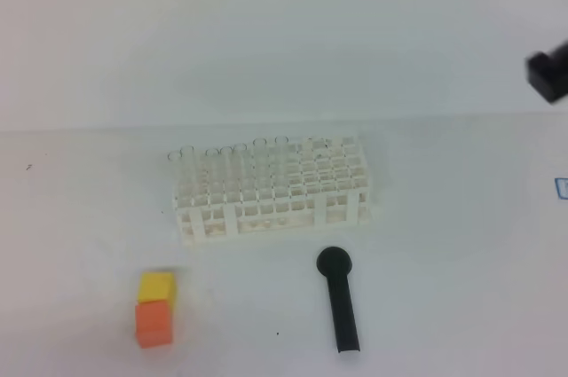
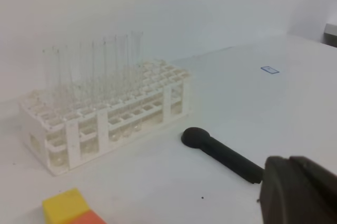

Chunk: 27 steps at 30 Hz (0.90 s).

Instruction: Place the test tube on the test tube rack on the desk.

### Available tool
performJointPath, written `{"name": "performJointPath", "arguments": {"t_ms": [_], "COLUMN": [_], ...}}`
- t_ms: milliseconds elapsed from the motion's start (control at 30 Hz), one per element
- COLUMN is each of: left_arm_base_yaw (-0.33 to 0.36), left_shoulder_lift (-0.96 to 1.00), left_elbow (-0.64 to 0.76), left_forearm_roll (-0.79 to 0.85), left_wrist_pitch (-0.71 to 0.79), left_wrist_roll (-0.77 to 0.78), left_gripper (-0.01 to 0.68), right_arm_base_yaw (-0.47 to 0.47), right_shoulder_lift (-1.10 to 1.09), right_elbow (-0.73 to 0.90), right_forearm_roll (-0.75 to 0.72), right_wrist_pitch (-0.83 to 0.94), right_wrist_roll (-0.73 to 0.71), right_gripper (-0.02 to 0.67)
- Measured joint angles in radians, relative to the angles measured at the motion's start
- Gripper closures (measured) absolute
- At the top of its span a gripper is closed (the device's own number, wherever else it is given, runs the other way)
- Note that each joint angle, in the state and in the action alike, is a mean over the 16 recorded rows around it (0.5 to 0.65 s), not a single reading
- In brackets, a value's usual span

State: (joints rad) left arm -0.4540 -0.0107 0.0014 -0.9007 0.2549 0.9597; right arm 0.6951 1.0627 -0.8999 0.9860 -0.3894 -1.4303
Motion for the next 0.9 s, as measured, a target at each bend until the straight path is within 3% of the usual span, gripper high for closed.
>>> {"name": "performJointPath", "arguments": {"t_ms": [200,467,667,900], "left_arm_base_yaw": [0.000,-0.001,-0.001,-0.001], "left_shoulder_lift": [-0.003,-0.009,-0.014,-0.015], "left_elbow": [0.000,0.000,0.000,0.000], "left_forearm_roll": [0.000,0.000,0.000,0.000], "left_wrist_pitch": [-0.001,-0.002,-0.002,-0.003], "left_wrist_roll": [0.000,0.000,0.000,0.000], "left_gripper": [0.674,0.674,0.674,0.674], "right_arm_base_yaw": [-0.135,-0.434,-0.610,-0.686], "right_shoulder_lift": [-0.221,-0.566,-0.773,-0.883], "right_elbow": [0.232,0.537,0.663,0.709], "right_forearm_roll": [0.207,0.381,0.428,0.395], "right_wrist_pitch": [0.087,0.273,0.343,0.362], "right_wrist_roll": [-0.080,-0.093,-0.095,-0.046], "right_gripper": [0.650,0.650,0.650,0.650]}}
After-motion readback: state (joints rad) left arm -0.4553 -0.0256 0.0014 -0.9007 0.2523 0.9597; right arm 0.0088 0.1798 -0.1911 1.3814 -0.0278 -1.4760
